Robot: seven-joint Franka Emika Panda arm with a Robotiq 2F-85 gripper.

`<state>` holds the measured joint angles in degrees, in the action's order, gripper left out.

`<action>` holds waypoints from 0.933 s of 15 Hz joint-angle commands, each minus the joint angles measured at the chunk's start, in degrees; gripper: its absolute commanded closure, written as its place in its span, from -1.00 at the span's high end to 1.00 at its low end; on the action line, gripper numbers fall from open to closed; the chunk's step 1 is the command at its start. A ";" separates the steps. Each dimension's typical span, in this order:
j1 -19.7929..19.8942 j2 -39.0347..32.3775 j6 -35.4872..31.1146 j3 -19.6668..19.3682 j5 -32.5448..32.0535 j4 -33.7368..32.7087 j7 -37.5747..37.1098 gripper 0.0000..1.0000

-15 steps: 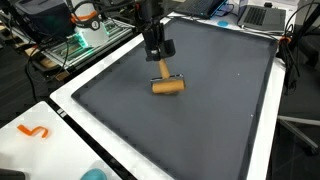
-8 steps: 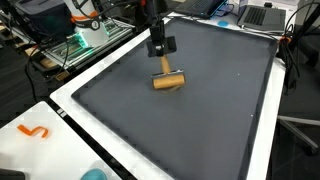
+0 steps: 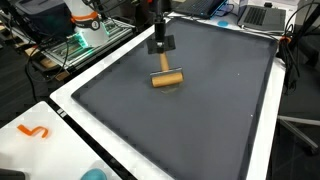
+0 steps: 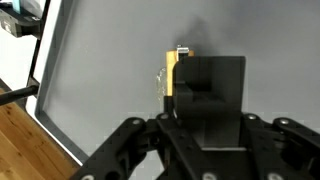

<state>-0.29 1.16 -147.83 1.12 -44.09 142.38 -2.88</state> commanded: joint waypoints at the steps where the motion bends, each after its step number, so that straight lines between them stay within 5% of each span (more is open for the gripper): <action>1: 0.10 -2.50 5.50 -0.06 -4.34 2.55 -5.28 -0.52; 14: -1.27 -1.00 14.91 0.76 -10.02 3.88 -13.41 -0.52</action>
<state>-1.99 0.51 -138.50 2.30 -52.60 142.64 -13.21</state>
